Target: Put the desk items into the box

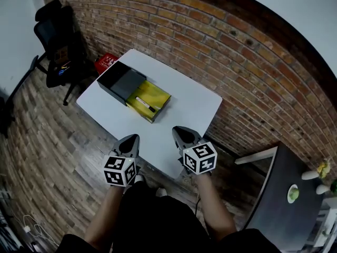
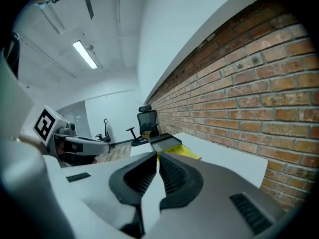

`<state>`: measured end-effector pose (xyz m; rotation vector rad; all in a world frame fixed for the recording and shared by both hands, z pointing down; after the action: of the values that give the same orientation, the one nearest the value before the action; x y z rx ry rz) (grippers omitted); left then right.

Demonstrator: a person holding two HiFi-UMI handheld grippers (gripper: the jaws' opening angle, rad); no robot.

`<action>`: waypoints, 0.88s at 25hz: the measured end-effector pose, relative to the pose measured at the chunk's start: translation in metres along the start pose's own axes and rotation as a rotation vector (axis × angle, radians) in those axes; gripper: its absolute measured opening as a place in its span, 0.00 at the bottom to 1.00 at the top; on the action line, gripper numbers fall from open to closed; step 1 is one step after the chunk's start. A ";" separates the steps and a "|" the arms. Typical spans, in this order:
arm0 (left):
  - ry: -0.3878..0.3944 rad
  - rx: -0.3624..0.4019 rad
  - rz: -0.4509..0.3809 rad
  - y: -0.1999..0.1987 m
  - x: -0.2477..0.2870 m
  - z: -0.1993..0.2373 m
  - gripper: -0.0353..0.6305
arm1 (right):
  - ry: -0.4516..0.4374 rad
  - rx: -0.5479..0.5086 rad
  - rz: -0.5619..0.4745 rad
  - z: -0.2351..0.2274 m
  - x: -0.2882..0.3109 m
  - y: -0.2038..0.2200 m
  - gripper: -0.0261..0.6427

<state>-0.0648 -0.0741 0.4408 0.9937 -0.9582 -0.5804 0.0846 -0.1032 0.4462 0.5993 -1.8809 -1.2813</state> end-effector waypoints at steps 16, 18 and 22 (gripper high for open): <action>0.101 0.023 -0.050 -0.024 -0.049 0.036 0.07 | 0.093 0.020 -0.120 0.042 -0.063 -0.022 0.07; 0.117 0.032 -0.070 -0.026 -0.054 0.042 0.07 | 0.098 0.007 -0.124 0.047 -0.064 -0.023 0.07; 0.107 0.033 -0.068 -0.025 -0.059 0.053 0.07 | 0.111 -0.003 -0.135 0.054 -0.065 -0.026 0.07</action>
<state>-0.1395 -0.0626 0.4064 1.0801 -0.8441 -0.5639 0.0792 -0.0349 0.3902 0.7911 -1.7722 -1.3089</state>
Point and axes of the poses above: the fingertips, and each gripper's own axes: x forward along the fingers, z to its left, y out of its underside, the point moved 1 cm from there along -x, backward along the fingers
